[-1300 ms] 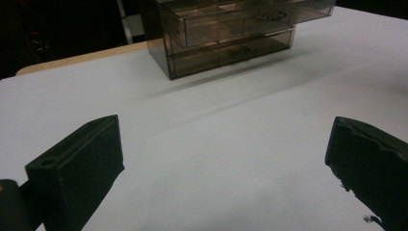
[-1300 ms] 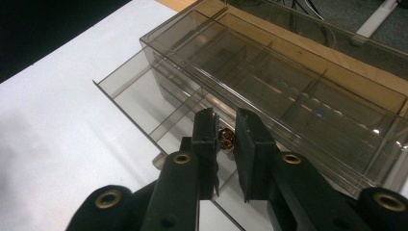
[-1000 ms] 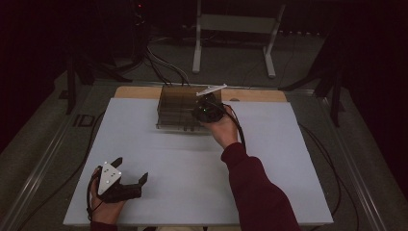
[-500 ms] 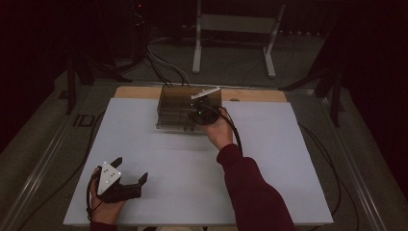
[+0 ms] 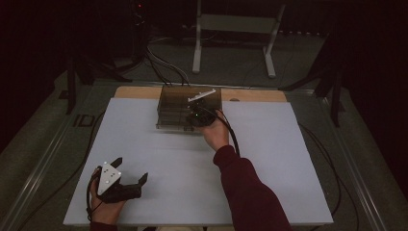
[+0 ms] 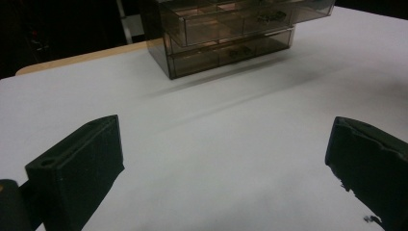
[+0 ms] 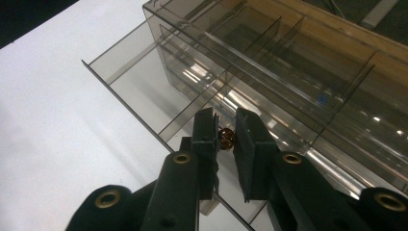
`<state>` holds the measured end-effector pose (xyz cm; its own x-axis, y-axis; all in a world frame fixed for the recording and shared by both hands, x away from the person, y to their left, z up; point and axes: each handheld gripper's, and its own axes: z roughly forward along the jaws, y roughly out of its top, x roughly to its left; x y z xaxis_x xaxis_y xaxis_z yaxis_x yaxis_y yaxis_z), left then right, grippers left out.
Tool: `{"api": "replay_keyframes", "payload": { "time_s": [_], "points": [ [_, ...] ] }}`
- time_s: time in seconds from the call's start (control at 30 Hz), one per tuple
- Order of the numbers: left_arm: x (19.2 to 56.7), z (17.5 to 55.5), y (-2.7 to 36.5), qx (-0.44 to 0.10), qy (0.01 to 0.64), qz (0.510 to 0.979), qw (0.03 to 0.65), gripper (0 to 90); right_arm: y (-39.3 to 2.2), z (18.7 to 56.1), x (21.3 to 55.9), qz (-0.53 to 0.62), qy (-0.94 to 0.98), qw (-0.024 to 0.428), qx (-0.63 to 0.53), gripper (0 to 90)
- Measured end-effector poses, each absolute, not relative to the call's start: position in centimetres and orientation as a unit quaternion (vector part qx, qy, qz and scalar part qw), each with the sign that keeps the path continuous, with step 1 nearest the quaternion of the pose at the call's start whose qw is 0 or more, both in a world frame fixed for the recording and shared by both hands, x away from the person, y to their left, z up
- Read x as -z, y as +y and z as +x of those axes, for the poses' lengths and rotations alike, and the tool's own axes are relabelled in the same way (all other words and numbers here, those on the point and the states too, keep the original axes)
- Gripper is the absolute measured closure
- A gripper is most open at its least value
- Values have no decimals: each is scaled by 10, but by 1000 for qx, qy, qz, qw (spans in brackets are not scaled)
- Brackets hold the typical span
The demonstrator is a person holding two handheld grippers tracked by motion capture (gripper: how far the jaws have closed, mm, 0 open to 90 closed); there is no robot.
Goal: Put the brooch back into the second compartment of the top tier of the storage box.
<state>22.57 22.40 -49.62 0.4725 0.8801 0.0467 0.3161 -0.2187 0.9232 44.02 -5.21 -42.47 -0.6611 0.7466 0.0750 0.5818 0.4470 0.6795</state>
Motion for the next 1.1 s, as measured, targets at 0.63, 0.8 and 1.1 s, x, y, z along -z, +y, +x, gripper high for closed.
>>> {"api": "replay_keyframes", "payload": {
  "time_s": [0.63, 0.8, 1.1],
  "points": [
    [497, 226, 224, -301, 415, 720, 467, 7, -54, 443, 432, 411, 834, 106, -353, 584],
    [497, 226, 224, -301, 416, 720, 467, 7, -60, 443, 428, 412, 830, 100, -363, 501],
    [497, 226, 223, -301, 415, 722, 465, 7, -72, 438, 422, 414, 827, 115, -362, 307]
  ]
}}
